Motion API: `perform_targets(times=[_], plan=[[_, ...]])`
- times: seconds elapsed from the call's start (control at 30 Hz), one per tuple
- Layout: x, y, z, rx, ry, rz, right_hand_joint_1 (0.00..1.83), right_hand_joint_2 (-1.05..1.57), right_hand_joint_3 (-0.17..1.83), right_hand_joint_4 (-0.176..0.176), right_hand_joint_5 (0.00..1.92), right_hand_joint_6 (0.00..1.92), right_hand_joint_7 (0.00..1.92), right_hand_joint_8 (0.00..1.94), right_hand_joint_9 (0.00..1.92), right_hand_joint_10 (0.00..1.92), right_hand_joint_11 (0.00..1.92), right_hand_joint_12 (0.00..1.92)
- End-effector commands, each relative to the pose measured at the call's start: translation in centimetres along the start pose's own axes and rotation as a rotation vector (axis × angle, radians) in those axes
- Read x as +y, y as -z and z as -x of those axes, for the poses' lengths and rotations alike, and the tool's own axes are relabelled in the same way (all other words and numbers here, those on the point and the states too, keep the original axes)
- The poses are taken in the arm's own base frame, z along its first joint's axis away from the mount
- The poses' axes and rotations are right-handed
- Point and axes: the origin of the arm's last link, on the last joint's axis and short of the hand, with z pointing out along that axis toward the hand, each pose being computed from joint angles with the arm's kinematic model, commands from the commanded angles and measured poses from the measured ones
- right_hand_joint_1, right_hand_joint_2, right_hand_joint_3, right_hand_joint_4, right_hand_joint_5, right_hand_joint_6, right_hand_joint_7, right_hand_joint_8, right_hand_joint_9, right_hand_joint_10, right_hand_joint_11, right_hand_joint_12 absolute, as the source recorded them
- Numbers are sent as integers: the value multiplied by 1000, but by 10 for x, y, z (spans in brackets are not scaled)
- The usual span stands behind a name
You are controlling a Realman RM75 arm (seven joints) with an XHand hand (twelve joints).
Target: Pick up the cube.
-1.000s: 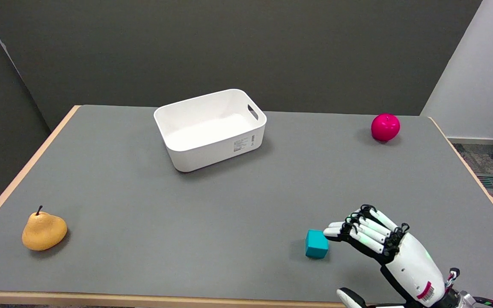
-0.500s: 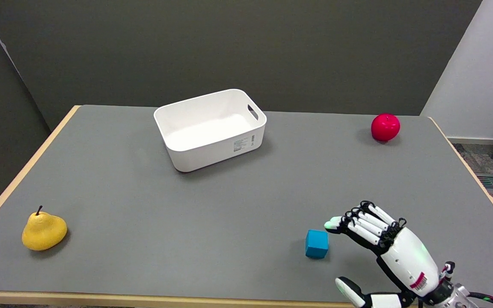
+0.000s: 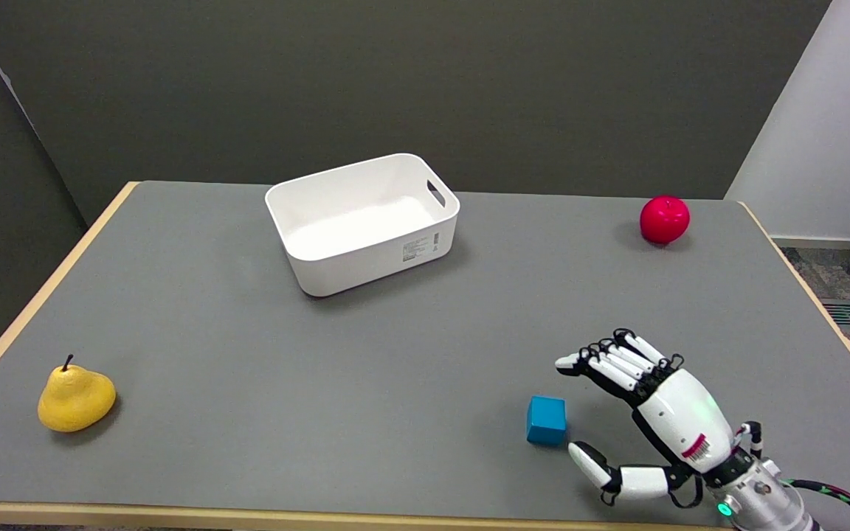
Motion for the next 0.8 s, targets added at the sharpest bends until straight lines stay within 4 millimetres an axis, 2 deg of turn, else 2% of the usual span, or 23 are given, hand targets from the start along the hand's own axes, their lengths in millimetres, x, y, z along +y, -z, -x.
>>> perform_targets(times=[0.03, 0.4, 0.8], plan=[[16, -19, 18, -60, -1, 61, 488, 651, 857, 32, 360, 666, 512, 561, 428, 1051, 186, 1362], [10, -22, 25, -80, -17, 60, 489, 650, 858, 29, 365, 678, 517, 570, 435, 1060, 189, 1365], [1, -15, 24, -77, -31, 54, 493, 627, 897, 25, 375, 700, 511, 586, 451, 1043, 186, 1385]])
